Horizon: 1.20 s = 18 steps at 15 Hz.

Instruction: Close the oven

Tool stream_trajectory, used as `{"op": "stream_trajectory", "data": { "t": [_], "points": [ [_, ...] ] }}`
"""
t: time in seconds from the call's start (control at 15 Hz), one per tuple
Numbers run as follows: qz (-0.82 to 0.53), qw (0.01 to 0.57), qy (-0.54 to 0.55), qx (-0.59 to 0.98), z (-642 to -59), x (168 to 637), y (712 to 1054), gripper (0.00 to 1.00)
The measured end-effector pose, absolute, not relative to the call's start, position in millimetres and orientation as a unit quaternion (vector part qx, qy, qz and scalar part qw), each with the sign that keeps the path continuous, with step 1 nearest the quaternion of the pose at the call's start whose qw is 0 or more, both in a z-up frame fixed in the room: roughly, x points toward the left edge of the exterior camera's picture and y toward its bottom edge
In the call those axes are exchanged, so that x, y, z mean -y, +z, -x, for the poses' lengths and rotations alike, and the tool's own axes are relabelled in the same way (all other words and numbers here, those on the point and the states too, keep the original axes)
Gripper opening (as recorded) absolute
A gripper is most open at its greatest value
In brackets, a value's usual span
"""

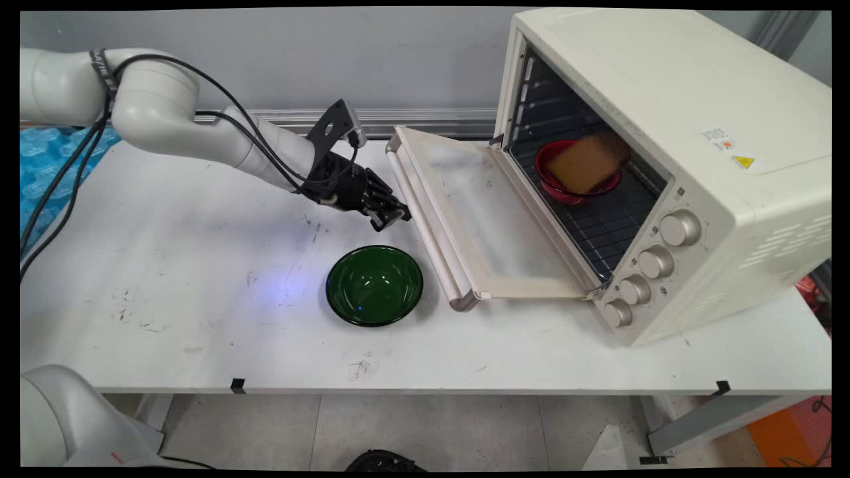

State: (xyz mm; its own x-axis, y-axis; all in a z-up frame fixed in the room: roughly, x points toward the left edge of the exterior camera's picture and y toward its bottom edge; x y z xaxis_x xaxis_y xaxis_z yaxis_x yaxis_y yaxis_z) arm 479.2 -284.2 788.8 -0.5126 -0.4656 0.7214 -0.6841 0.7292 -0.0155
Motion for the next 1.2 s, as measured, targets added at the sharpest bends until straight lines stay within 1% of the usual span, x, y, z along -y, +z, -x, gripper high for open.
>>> {"op": "stream_trajectory", "data": {
  "t": [0.67, 1.2],
  "points": [
    [-0.329, 0.387, 0.157, 0.847, -473, 284, 791, 0.0],
    [-0.31, 0.412, 0.171, 0.839, -464, 296, 811, 0.0]
  ]
}}
